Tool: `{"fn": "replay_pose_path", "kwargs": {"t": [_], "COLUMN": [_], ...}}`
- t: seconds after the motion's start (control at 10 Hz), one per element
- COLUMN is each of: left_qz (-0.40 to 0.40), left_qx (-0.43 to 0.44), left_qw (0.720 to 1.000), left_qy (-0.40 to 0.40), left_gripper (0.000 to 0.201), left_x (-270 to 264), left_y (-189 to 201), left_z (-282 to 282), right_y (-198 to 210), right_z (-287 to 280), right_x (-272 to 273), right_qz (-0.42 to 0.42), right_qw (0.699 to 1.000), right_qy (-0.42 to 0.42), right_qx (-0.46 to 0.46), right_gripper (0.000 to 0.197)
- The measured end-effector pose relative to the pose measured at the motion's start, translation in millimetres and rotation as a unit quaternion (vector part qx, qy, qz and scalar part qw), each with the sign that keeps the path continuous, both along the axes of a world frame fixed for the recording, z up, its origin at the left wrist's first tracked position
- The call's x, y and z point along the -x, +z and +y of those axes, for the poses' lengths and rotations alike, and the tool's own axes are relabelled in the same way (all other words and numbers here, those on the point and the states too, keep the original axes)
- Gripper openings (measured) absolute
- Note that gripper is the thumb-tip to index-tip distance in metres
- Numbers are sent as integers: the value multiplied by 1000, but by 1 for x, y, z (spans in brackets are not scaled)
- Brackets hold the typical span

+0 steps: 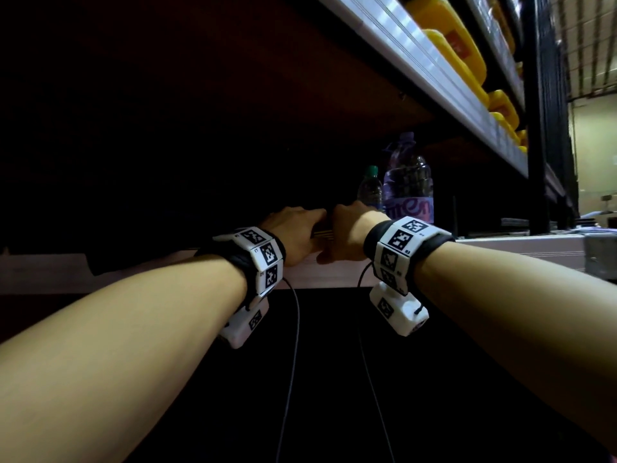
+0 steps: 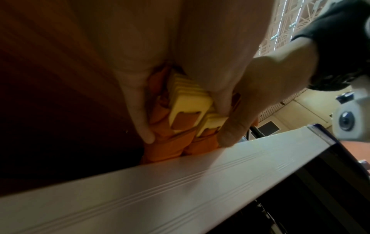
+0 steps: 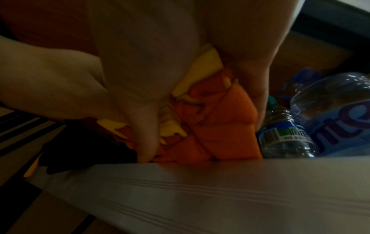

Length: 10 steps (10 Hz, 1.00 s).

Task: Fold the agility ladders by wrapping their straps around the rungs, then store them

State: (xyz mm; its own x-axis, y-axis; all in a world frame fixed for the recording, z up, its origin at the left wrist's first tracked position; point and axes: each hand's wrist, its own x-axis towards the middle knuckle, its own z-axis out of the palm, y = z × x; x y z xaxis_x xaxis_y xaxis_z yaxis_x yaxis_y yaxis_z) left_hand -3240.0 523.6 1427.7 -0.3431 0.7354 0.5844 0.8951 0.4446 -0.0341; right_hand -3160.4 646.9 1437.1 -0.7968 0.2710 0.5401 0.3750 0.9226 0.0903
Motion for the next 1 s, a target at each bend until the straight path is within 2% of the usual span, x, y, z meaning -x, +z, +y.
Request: {"fn": "replay_pose_path", "kwargs": {"t": [0.3,0.5,0.6,0.7,0.8,0.9,1.0], "left_qz": [19,20,21,20,20,-1,-26], "left_qx": [31,44,18,-31,-81,-91,-52], "left_qw": [999,998,998,997,995,994,995], "left_qy": [26,43,55,61,51,54,77], "left_gripper": [47,70,82,89,92,88,82], "left_x": [10,17,14,9,2,-4,-15], "left_y": [2,3,-2,-12,-23,-30,-35], "left_z": [11,17,18,6,-13,-31,-46], "right_y": [-5,-5,-13,-24,-31,-38,-46], "right_z": [22,26,26,26,16,1,-19], "right_x": [13,17,9,-2,-18,-36,-54], "right_qz": [10,-1,-2,15,37,51,63], "right_qw": [999,998,998,998,999,998,997], "right_qy": [48,61,62,55,15,-23,-34], "right_qx": [1,-3,-21,-38,-16,-22,5], "right_gripper": [83,100,110,106,97,87,80]}}
